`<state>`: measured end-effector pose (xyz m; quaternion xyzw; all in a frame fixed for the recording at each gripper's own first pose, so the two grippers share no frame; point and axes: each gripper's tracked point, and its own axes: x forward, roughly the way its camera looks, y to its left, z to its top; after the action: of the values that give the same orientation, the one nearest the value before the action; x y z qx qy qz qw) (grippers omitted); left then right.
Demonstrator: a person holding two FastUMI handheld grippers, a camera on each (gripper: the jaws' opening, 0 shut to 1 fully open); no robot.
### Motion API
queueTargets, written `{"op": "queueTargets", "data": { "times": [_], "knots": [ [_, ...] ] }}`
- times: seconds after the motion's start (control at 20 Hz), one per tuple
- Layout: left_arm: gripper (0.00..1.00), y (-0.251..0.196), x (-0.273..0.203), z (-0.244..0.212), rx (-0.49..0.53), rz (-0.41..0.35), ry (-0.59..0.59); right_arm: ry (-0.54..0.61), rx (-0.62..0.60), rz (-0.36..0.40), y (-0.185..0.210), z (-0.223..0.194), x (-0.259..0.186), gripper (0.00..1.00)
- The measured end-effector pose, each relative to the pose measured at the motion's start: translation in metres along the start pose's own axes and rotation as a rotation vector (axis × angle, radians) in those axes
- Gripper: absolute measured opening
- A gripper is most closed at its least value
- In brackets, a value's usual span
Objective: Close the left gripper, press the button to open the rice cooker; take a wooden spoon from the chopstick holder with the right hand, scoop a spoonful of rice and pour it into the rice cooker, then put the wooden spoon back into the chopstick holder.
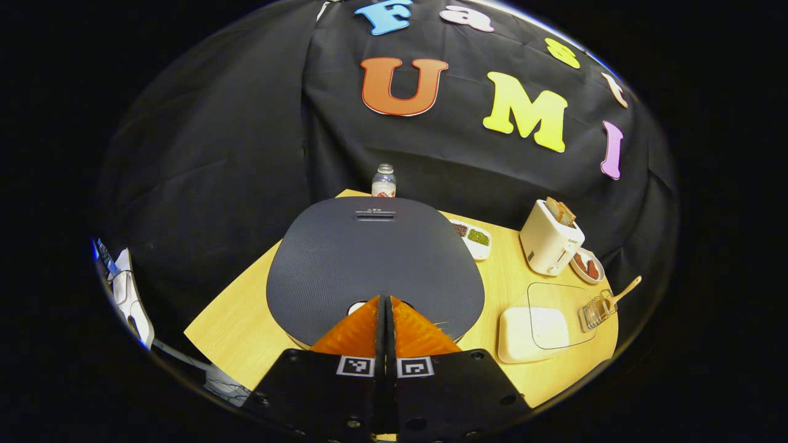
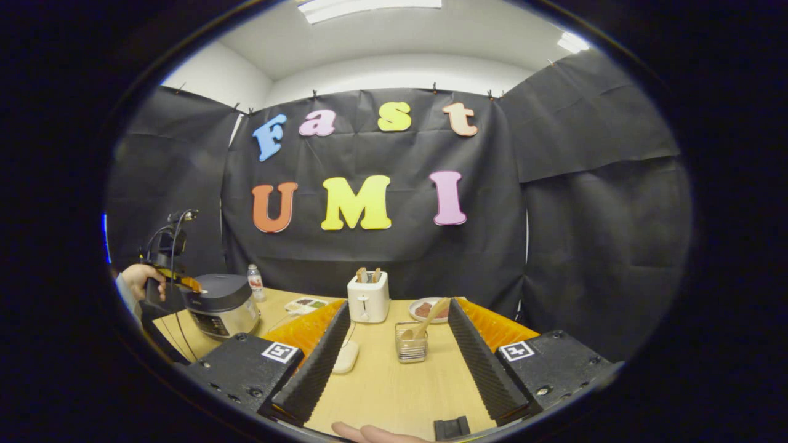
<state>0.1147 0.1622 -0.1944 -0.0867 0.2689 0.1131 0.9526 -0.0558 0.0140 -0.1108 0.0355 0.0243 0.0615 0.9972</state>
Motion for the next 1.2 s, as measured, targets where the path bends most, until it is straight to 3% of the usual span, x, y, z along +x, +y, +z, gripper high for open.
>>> {"op": "queueTargets", "data": {
  "times": [0.25,0.4,0.5,0.65,0.7,1.05,1.1,1.2],
  "knots": [
    [0.0,0.0,-0.007,0.013,0.009,0.049,-0.053,0.021,-0.001,-0.033,-0.018,-0.011,0.003,0.99],
    [0.0,0.007,-0.056,0.058,0.087,0.143,-0.251,0.06,0.004,-0.056,-0.03,-0.027,0.011,1.0],
    [0.01,-0.012,-0.094,0.085,0.099,0.122,-0.364,0.094,0.015,-0.061,-0.034,-0.04,0.019,0.99],
    [0.9,-0.04,-0.146,0.106,0.065,0.049,-0.47,0.143,0.028,-0.06,-0.037,-0.06,0.032,0.99],
    [0.95,-0.043,-0.161,0.112,0.068,0.048,-0.506,0.16,0.039,-0.059,-0.038,-0.066,0.036,1.0],
    [0.96,-0.072,-0.213,0.091,0.1,-0.055,-0.518,0.202,0.061,-0.035,-0.041,-0.087,0.071,1.0],
    [1.0,-0.072,-0.217,0.086,0.104,-0.057,-0.522,0.195,0.067,-0.019,-0.038,-0.088,0.078,1.0],
    [0.96,-0.075,-0.223,0.074,0.117,-0.065,-0.528,0.177,0.079,-0.001,-0.036,-0.088,0.091,1.0]
  ]
}}
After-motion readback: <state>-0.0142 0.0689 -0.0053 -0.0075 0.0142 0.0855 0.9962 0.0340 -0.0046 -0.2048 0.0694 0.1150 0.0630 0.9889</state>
